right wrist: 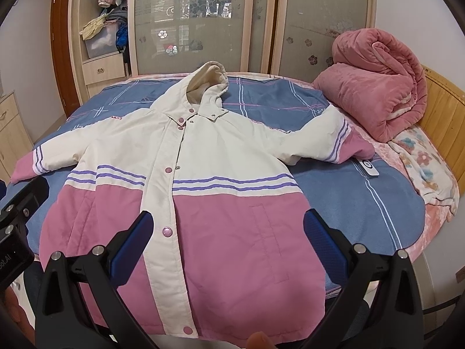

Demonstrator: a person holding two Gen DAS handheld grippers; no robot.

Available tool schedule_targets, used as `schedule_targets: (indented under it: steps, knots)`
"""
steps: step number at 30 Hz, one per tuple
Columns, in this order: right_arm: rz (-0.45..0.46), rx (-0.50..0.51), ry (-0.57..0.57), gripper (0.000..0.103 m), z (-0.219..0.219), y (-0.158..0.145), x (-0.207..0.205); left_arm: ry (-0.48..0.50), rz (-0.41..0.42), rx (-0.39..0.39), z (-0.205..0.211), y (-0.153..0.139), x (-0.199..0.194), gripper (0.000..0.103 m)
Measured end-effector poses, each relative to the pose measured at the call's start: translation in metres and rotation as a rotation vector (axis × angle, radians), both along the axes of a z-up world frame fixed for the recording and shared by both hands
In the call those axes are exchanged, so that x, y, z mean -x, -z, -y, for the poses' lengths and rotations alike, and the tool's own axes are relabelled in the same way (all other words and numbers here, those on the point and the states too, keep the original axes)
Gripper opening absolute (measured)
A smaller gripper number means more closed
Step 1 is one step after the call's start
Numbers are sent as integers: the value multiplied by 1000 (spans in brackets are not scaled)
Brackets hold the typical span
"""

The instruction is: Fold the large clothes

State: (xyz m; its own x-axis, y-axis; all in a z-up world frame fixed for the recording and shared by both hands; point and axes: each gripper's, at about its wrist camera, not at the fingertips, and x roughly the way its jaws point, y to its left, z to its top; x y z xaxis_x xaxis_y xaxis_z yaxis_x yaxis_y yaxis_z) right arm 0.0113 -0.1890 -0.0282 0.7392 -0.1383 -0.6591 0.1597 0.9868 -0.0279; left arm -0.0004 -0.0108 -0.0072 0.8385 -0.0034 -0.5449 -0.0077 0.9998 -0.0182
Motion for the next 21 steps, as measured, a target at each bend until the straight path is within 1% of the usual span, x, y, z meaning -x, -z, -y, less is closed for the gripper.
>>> schedule_targets:
  steps: [12, 21]
  knots:
    - [1, 0, -4, 102, -2, 1, 0, 2, -4, -2, 0, 2, 0, 101]
    - [-1, 0, -10, 102, -4, 3, -1, 3, -7, -3, -2, 12, 2, 101]
